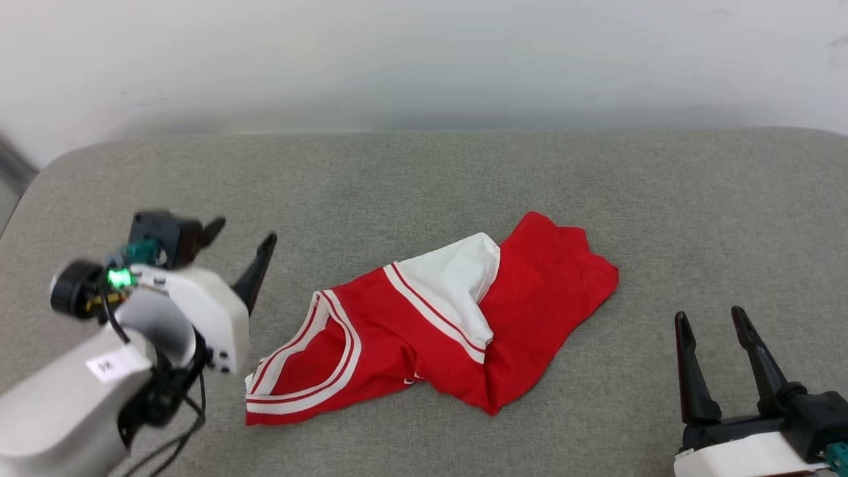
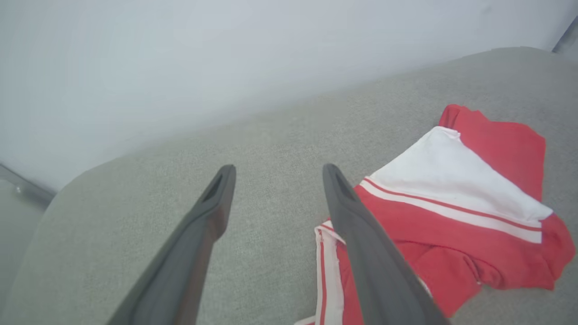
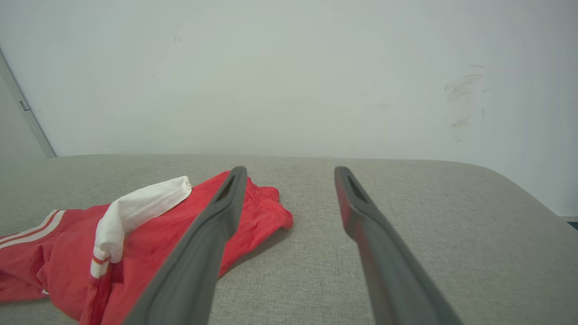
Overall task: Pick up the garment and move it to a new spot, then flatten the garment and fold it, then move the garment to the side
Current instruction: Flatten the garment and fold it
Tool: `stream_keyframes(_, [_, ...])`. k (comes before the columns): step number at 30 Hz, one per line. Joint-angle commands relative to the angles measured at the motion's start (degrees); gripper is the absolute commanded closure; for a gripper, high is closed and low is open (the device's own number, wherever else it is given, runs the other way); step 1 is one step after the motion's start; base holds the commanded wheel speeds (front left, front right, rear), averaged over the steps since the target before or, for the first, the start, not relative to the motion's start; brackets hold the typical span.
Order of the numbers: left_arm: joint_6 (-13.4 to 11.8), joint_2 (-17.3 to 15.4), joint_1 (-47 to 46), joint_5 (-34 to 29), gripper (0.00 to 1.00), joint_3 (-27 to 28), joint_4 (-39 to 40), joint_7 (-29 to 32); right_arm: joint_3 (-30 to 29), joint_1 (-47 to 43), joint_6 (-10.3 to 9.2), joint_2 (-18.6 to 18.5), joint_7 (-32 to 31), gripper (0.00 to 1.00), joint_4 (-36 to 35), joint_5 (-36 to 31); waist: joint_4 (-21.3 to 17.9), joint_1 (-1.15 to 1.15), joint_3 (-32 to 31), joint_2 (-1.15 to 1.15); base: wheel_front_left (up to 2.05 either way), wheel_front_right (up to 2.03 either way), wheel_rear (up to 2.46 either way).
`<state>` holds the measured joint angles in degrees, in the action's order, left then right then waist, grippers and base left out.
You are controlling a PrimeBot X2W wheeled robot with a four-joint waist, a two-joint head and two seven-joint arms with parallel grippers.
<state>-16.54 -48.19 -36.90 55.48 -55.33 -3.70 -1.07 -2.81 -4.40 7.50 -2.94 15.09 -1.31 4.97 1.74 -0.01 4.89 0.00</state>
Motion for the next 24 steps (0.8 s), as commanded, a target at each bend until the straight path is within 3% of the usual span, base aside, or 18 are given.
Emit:
stream_keyframes(1, [0.18,-0.21,-3.03,-0.93,0.0,0.37,0.95,1.36,0.17,0.78,-0.02,0.13,0.12,0.0,-0.25,-0.19,-0.43,0.01,0.53,0.0,0.0,0.0,0.0])
stream_keyframes(11, [7.22,3.55,-18.03,-1.52,0.0,-1.86,-0.29,15.86,0.65,3.56,-0.02,0.12,0.12,0.0,-1.04,-0.16,-3.62,0.01,5.38,0.0,0.0,0.0,0.0])
stream_keyframes(18, [14.25,8.36,-25.71,1.83,0.0,-6.13,-6.09,30.61,1.05,6.1,-0.02,0.12,0.11,0.0,-1.41,-0.01,-5.81,0.01,10.33,0.0,0.0,0.0,0.0])
stream_keyframes(24, [18.73,11.9,-29.37,3.16,0.0,-9.61,-12.9,39.23,1.68,8.7,-0.02,0.13,0.12,0.0,-1.63,-0.16,-7.56,0.01,14.51,0.0,0.0,0.0,0.0])
